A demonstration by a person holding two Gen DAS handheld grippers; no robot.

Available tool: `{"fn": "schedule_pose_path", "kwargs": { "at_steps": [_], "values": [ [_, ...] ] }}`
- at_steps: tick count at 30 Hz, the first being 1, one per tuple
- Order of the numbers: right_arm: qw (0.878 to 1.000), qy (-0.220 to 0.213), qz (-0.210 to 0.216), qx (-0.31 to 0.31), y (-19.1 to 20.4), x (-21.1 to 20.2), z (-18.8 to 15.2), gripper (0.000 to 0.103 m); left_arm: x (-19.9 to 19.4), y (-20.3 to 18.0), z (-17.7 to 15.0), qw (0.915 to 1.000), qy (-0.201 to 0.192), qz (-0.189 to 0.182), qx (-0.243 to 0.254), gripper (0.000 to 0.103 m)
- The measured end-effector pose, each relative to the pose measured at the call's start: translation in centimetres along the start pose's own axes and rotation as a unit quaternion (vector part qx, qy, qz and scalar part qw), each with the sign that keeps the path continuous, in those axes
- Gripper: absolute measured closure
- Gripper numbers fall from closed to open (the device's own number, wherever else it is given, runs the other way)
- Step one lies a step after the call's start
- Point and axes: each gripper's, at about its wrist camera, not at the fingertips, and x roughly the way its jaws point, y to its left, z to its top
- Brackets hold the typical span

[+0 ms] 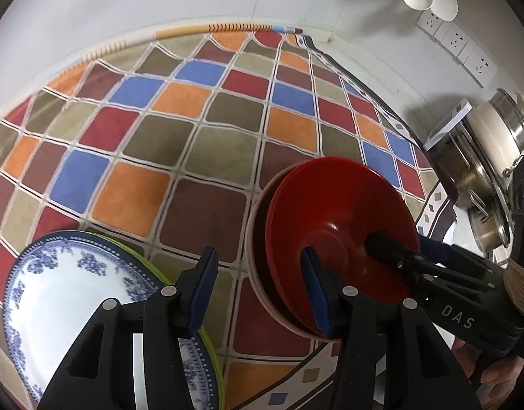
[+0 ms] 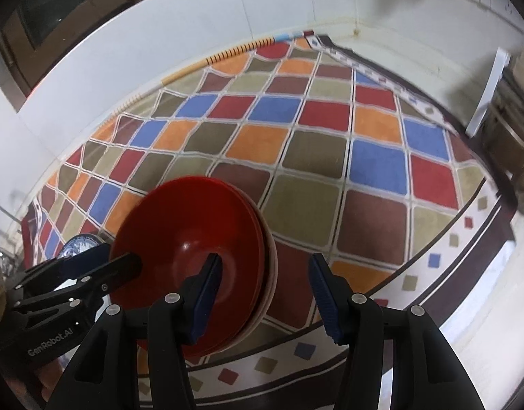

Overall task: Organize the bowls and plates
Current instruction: 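Lower the red bowl into the pink bowl on the stack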

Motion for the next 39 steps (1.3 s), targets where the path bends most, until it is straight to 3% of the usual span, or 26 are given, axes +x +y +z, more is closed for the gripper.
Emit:
{"fn": "schedule_pose_path", "kwargs": {
  "at_steps": [7,15,24,31,39],
  "values": [
    [0.999,0.033,0.026,0.027,-0.6,1.8,-0.3,0.05,1.2,0.0,0.0,0.9994,0.023,-0.019,-0.014,0.064],
    [0.997,0.056,0.042,0.031,-0.2,2.8,-0.7,0.067,1.8,0.5,-0.1,0.9982,0.036,-0.032,-0.036,0.072],
    [0.997,0.06,0.024,0.032,0.0,3.1,-0.7,0.072,1.8,0.0,-0.1,0.9987,0.034,-0.007,-0.038,0.075],
    [0.996,0.069,0.031,0.05,0.0,2.8,-0.6,0.075,0.0,0.5,-0.2,0.9989,0.015,0.002,-0.043,0.075],
    [0.997,0.052,0.049,0.025,2.7,0.9,0.2,0.075,-4.3,2.8,-0.5,0.9974,-0.029,0.011,-0.065,0.075]
  ]
}}
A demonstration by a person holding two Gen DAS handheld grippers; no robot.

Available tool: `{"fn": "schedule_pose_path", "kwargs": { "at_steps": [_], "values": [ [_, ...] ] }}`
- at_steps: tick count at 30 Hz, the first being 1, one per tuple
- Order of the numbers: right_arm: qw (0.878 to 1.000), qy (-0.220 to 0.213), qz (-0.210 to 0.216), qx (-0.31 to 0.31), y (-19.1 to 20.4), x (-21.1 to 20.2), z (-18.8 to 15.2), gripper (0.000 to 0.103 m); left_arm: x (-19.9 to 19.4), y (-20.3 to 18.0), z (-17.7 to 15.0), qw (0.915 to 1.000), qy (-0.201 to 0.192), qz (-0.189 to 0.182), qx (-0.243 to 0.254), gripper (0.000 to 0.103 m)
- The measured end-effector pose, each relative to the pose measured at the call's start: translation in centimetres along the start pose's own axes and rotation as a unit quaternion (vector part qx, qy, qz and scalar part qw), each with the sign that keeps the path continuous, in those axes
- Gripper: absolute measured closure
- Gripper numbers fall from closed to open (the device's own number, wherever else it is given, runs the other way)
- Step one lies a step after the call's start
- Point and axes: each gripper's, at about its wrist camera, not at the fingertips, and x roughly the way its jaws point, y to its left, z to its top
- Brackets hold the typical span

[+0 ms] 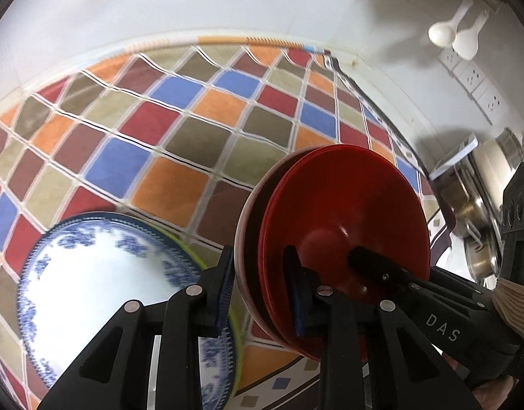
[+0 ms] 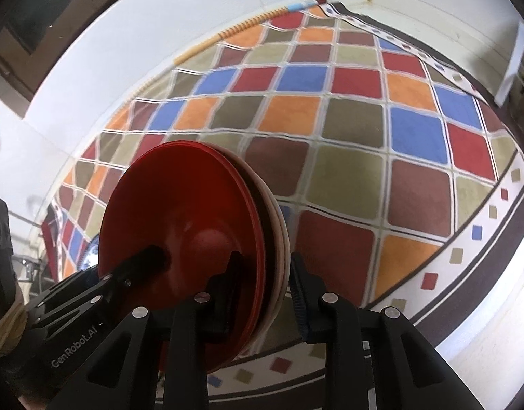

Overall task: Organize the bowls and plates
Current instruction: 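Lower the red bowl into the pink bowl on the stack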

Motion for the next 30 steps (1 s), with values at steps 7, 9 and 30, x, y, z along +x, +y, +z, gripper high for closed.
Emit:
{"fn": "schedule_pose_path", "kwargs": {
  "at_steps": [7,9,30],
  "values": [
    [0.999,-0.016,0.019,-0.04,4.1,-1.5,0.3,0.075,-3.8,3.4,-0.6,0.999,-0.035,0.011,-0.027,0.075],
    [0.998,-0.017,0.026,-0.053,5.4,-1.7,0.2,0.075,-4.7,4.4,-0.9,0.9985,-0.042,0.014,-0.033,0.075],
    [0.99,0.018,0.071,-0.117,15.3,-0.3,-3.1,0.075,-8.6,13.0,-5.4,0.9945,-0.028,0.052,-0.087,0.075]
  ]
}}
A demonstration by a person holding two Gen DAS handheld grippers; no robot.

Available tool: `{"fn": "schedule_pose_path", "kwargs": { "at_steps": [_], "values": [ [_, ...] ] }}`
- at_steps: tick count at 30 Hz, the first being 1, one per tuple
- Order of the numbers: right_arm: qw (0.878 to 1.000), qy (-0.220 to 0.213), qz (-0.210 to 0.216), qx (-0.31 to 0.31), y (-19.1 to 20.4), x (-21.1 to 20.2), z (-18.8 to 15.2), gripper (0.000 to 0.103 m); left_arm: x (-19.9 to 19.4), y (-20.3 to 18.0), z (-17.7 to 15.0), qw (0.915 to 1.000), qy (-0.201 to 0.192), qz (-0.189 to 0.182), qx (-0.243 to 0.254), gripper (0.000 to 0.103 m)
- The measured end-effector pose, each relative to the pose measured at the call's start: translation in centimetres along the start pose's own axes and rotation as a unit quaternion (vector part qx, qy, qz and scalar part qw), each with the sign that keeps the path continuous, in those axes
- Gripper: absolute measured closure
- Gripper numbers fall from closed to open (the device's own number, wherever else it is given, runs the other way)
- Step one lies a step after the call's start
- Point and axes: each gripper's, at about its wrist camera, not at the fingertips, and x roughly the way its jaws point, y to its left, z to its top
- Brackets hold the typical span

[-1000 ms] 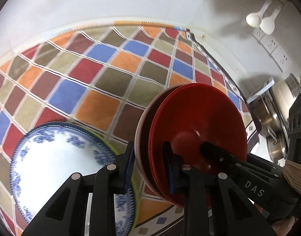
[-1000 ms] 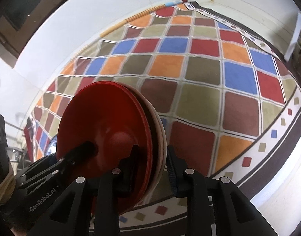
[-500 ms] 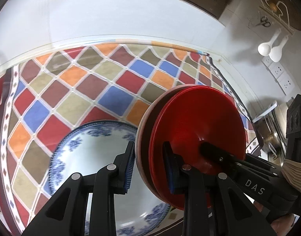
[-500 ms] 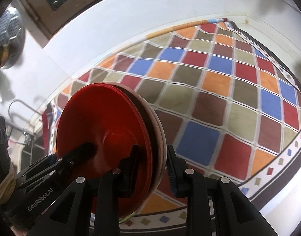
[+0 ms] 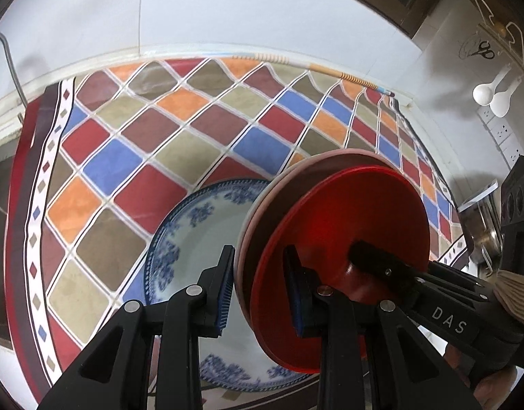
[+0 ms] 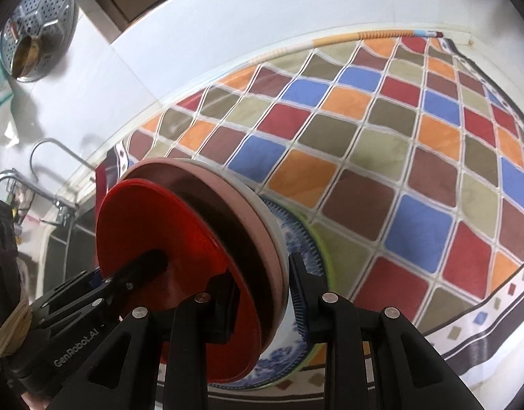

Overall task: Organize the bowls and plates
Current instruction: 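Lower the red bowl into the pink bowl on the stack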

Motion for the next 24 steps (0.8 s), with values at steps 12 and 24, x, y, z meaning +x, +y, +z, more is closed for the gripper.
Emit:
{"fn": "schedule_pose_path", "kwargs": {
  "at_steps": [12,24],
  "values": [
    [0.998,0.061,0.006,0.01,1.1,1.9,-2.5,0.075,0.0,1.2,-2.2,0.9992,0.039,0.008,0.006,0.075],
    [0.993,0.112,0.008,0.019,0.8,3.9,-3.7,0.074,1.3,1.8,-2.5,0.9981,0.061,0.006,-0.003,0.075]
  ]
}}
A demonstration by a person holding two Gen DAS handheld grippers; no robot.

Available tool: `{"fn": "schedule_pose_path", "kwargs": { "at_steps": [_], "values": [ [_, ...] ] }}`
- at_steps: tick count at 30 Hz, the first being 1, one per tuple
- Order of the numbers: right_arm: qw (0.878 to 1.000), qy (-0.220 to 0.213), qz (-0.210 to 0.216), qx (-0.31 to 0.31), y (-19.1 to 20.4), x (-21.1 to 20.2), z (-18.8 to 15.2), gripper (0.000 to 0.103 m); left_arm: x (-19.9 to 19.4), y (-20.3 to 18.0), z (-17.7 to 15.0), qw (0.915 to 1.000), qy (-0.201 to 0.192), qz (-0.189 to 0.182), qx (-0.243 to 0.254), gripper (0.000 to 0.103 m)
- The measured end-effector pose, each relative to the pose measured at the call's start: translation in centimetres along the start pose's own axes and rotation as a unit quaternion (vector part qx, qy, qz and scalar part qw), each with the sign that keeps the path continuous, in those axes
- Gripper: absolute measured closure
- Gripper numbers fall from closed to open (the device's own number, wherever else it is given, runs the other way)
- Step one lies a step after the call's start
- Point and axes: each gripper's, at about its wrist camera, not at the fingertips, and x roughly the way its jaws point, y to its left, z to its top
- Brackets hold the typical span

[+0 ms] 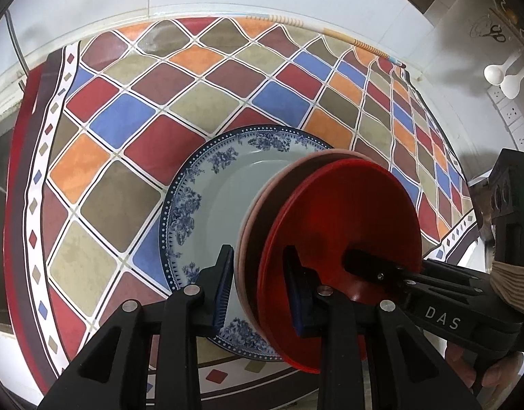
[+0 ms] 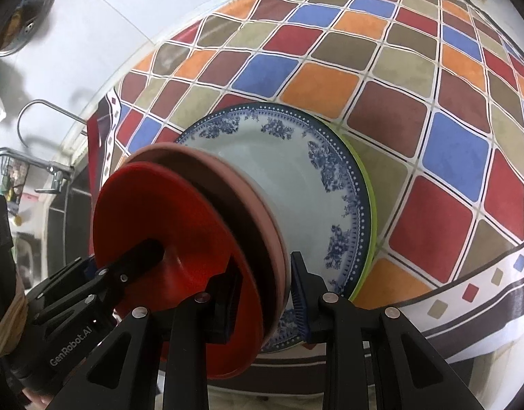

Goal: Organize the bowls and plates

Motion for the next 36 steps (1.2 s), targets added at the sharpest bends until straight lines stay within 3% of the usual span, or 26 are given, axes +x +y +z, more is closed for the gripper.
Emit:
{"fn": "schedule_pose_path", "kwargs": {
  "at_steps": [12,16,21,29,36],
  "values": [
    [1.0,-0.015,-0.015,-0.017,-0.2,0.4,0.8,0.071,0.9,0.4,0.2,0.9997,0.008,-0.023,-0.005,0.073],
    [0.999,-0.026,-0.023,-0.03,0.0,0.4,0.7,0.07,0.6,0.5,0.1,0.9997,0.0,-0.025,0.0,0.061],
    [0.997,-0.052,-0.036,-0.041,0.4,-0.3,0.6,0.051,-0.9,0.5,0.2,0.9992,-0.033,-0.012,0.021,0.051],
    [0.985,-0.134,-0.095,-0.048,1.7,-3.4,-0.6,0.036,-4.3,0.9,-0.3,0.9896,-0.114,0.034,0.081,0.03],
    [0.971,-0.2,-0.125,-0.027,2.6,-6.0,-3.1,0.029,-7.1,0.5,-1.9,0.9769,-0.173,0.057,0.111,0.019]
  ]
}}
